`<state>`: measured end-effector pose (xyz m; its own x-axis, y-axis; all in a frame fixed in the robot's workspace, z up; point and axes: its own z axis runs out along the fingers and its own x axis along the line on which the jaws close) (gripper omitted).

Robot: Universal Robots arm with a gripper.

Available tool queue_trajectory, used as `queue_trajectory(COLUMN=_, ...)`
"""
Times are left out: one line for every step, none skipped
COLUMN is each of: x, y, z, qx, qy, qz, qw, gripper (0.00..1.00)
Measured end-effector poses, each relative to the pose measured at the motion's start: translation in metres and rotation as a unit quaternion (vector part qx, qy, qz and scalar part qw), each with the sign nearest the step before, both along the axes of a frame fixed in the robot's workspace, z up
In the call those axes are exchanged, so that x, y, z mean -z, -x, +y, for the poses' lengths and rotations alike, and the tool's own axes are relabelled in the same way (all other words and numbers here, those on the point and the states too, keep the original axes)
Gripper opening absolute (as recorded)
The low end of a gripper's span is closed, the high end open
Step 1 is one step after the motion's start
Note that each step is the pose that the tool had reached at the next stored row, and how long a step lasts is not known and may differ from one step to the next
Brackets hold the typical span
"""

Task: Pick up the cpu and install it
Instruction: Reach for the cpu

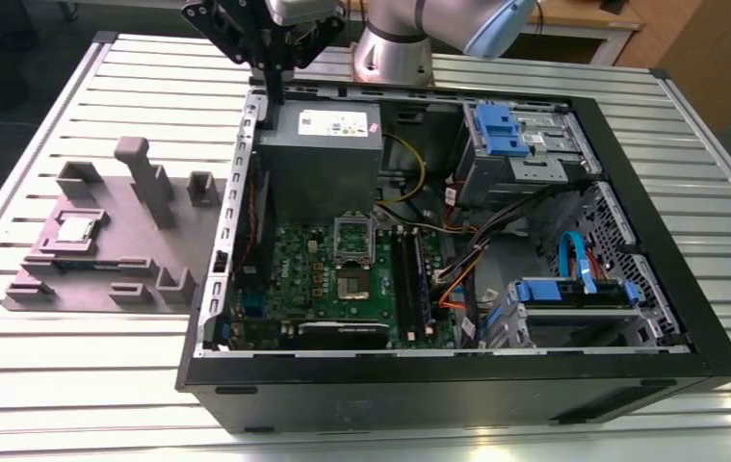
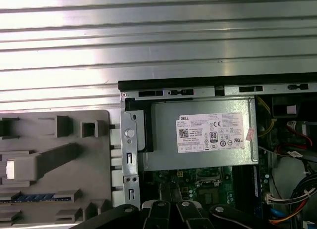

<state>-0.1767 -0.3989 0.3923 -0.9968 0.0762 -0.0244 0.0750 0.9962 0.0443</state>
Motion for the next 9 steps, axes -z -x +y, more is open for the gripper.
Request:
queue_trajectory(x=0.0001, y=0.001, z=0.0, qx=0.0, qy=0.0, qz=0.0, qw=1.0, gripper=0.1)
queue_trajectory(x=0.0001, y=0.0021, z=0.0, qx=0.0, qy=0.0, qz=0.0, qw=1.0, gripper=0.1)
queue_trajectory(x=0.0002, y=0.0031, z=0.0, qx=0.0, qy=0.0, qz=0.0, qw=1.0, gripper=0.1)
queue_trajectory(x=0.0003, y=0.0042, z=0.0, qx=0.0, qy=0.0, qz=0.0, qw=1.0, gripper=0.1)
queue_trajectory(x=0.0003, y=0.0052, z=0.0, qx=0.0, qy=0.0, qz=0.0, qw=1.0, gripper=0.1)
queue_trajectory(x=0.0004, y=0.0061, z=0.0, qx=0.0, qy=0.0, qz=0.0, qw=1.0, gripper=0.1)
queue_trajectory(x=0.0005, y=0.007, z=0.0, qx=0.0, qy=0.0, qz=0.0, qw=1.0, gripper=0.1)
queue_trajectory(x=0.0005, y=0.0078, z=0.0, qx=0.0, qy=0.0, qz=0.0, qw=1.0, gripper=0.1)
queue_trajectory(x=0.0006, y=0.0088, z=0.0, qx=0.0, qy=0.0, qz=0.0, qw=1.0, gripper=0.1)
